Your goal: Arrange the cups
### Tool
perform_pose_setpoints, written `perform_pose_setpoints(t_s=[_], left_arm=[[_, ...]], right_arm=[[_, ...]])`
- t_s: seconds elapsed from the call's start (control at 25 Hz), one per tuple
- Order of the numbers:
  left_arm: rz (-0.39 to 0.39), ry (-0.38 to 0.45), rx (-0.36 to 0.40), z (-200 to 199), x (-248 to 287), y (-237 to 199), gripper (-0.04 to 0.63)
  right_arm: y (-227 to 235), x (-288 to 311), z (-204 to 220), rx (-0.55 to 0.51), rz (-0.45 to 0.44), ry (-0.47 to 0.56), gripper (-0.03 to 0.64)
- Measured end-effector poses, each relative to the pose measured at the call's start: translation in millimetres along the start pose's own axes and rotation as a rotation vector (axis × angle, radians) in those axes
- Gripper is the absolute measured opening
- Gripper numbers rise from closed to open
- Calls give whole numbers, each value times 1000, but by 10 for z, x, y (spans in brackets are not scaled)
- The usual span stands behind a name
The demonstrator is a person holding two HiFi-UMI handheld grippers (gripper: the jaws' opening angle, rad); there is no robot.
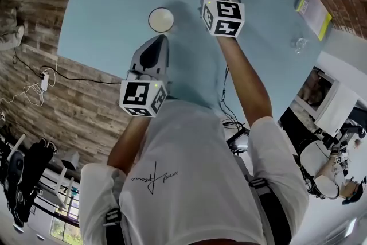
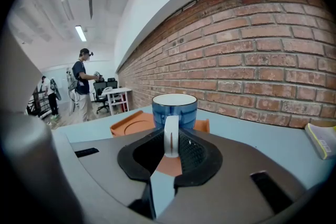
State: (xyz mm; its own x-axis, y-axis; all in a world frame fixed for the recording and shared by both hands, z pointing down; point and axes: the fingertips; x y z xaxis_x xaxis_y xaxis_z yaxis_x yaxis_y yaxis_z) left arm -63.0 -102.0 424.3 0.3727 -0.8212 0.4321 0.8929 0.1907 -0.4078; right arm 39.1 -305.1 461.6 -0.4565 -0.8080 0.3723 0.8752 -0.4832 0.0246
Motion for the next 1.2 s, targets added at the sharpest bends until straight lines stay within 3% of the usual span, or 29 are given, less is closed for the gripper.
perform_pose_setpoints(t_s=[1.2], left_arm=[[9, 13, -2, -6, -66, 23, 6]], right_arm=[[-120, -179, 41, -32, 0, 20, 75]])
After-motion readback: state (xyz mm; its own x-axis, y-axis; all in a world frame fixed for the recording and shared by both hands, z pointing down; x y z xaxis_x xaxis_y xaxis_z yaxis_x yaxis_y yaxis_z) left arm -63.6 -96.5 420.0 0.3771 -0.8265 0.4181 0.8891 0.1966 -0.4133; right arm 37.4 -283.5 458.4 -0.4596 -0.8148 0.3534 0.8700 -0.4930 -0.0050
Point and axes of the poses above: the fingertips, and each gripper's own axes: x forward along the fingers, y to its right, z out of its underside, and after that the axes turned 2 degrees about -z, right-handed
